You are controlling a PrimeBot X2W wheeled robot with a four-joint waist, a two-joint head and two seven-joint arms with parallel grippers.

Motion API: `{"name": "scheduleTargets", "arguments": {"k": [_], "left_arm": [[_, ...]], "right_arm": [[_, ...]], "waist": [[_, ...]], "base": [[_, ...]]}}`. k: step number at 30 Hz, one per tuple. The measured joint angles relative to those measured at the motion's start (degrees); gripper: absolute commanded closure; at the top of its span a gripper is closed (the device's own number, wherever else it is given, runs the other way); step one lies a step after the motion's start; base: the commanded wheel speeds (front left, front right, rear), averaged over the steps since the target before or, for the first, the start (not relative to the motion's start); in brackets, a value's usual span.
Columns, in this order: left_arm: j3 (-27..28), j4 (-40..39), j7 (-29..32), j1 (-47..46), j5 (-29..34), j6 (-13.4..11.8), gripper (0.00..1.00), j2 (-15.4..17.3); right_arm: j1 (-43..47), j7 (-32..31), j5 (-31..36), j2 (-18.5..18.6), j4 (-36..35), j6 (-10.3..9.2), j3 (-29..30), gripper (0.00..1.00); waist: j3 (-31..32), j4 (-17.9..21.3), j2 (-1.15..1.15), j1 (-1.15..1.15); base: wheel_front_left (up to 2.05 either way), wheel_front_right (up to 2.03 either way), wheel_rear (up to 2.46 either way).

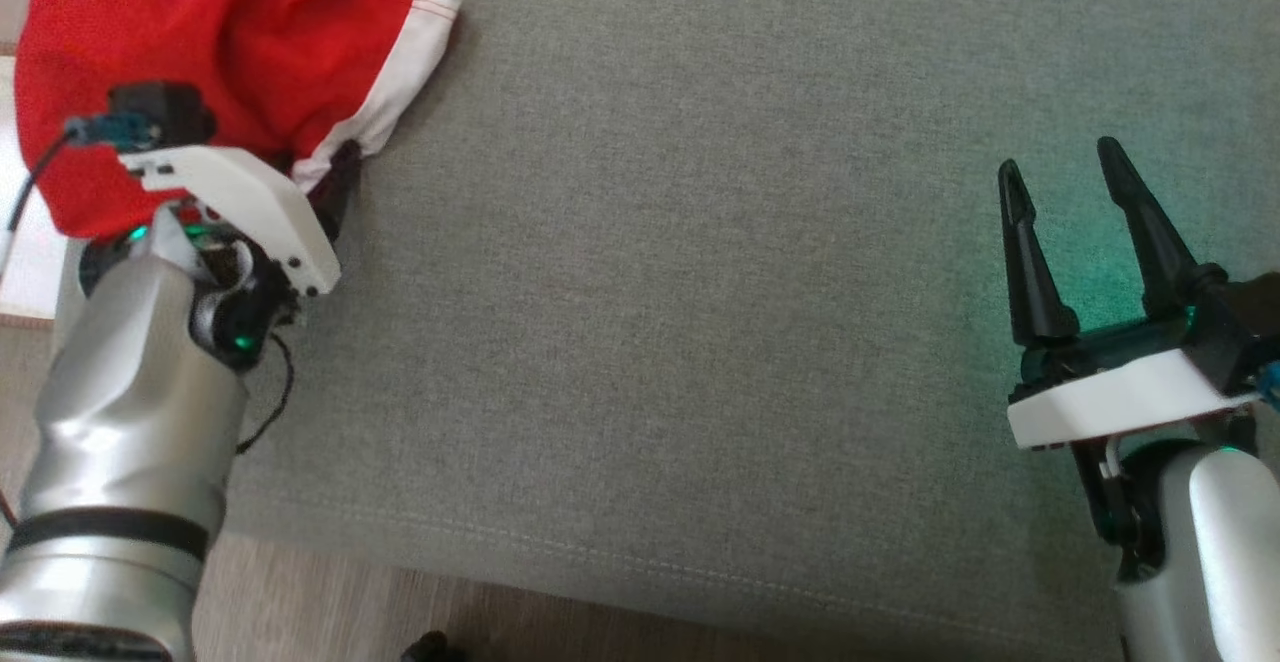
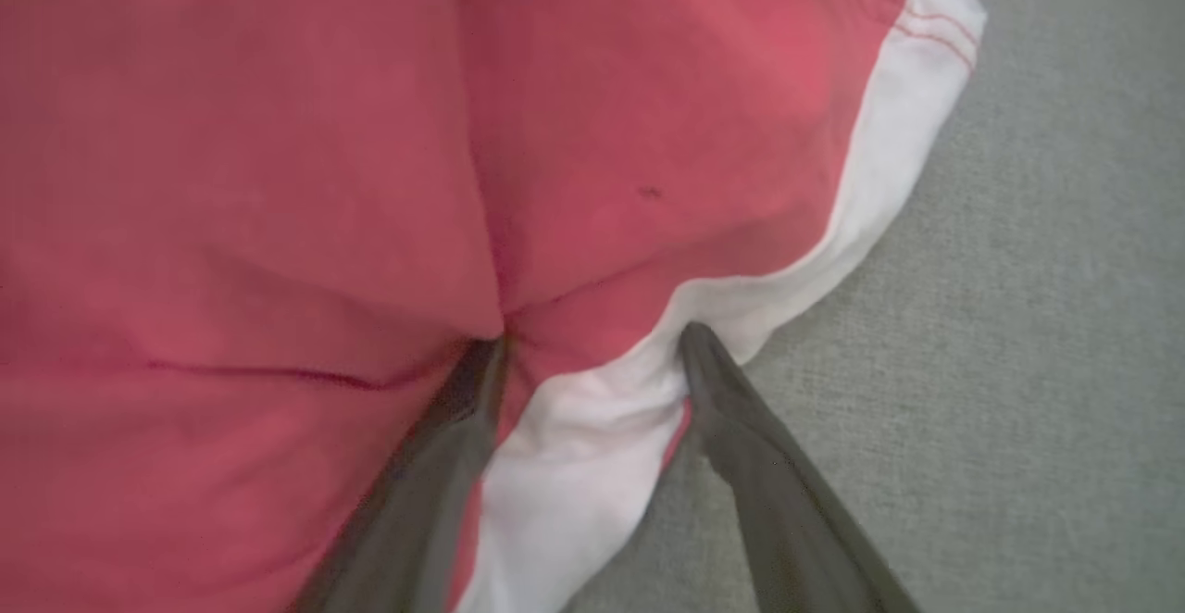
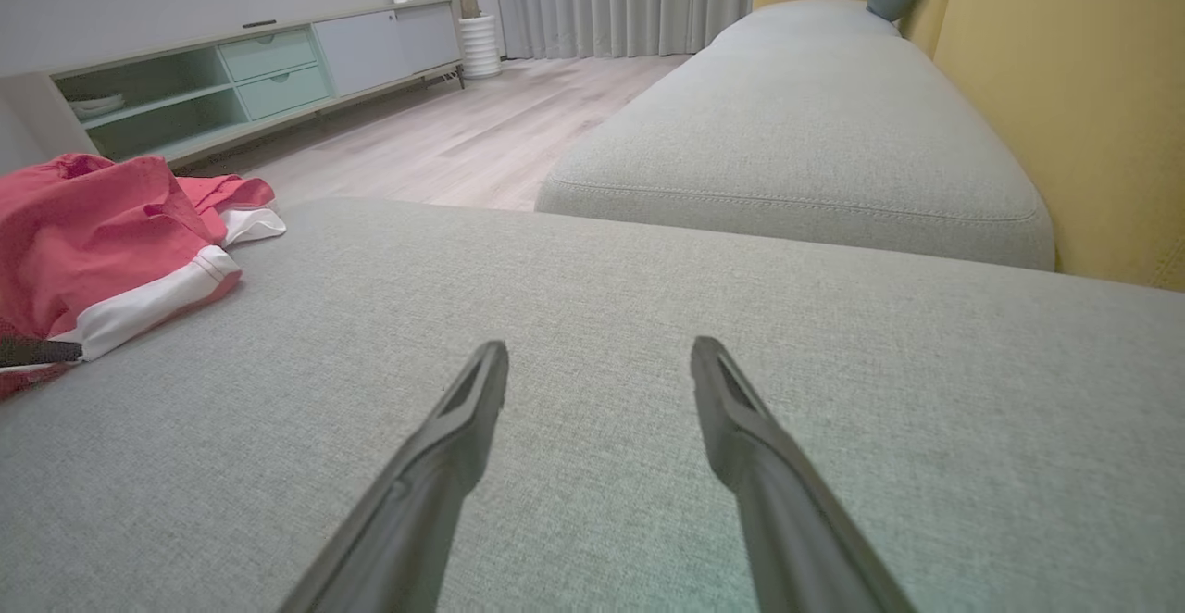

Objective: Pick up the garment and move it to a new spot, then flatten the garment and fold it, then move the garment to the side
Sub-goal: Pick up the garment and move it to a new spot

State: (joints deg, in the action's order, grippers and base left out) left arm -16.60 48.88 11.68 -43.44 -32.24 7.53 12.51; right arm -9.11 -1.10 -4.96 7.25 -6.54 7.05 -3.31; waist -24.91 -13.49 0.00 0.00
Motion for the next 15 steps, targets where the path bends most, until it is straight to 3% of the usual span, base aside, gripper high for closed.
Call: {"name": "scheduleTargets", "arguments": {"k": [1,2,7,11,15], "left_arm": [[-0.73,0.34,0.59,-0.64,-1.00,0.03,0.19,0.43],[-1.34,0.62,0.63,-1.12,-1.78,0.03,1.00,0.89],[-4.27,1.37,-3.70,-1.27,-3.03,0.02,1.00,2.23],[-4.47,-0.31,-14.46,0.12,-1.49,-0.75,1.00,3.07],[-3.87,-4.80,-21.03,2.80,-0.19,-3.00,1.00,3.94]], "right_arm": [[0.00,0.01,0.00,0.04,0.01,0.00,0.02,0.00],[0.00,0.01,0.00,0.04,0.03,0.00,0.03,0.00],[-0.07,0.16,0.00,-0.05,0.41,0.00,0.57,0.00],[0.19,1.07,-0.01,-1.02,1.14,0.00,1.93,0.00],[1.14,1.54,-0.10,-1.46,1.59,0.00,2.15,0.00]], "waist": [[-0.20,0.12,0.00,0.00],[-0.31,0.19,0.00,0.00],[0.53,0.00,0.00,0.00],[3.32,-0.49,0.00,0.00],[6.66,-0.92,0.00,-0.01]], "base": [[0.00,0.00,0.00],[0.00,0.00,0.00],[0.00,0.00,0.00],[0.00,0.00,0.00],[0.00,0.00,0.00]]}}
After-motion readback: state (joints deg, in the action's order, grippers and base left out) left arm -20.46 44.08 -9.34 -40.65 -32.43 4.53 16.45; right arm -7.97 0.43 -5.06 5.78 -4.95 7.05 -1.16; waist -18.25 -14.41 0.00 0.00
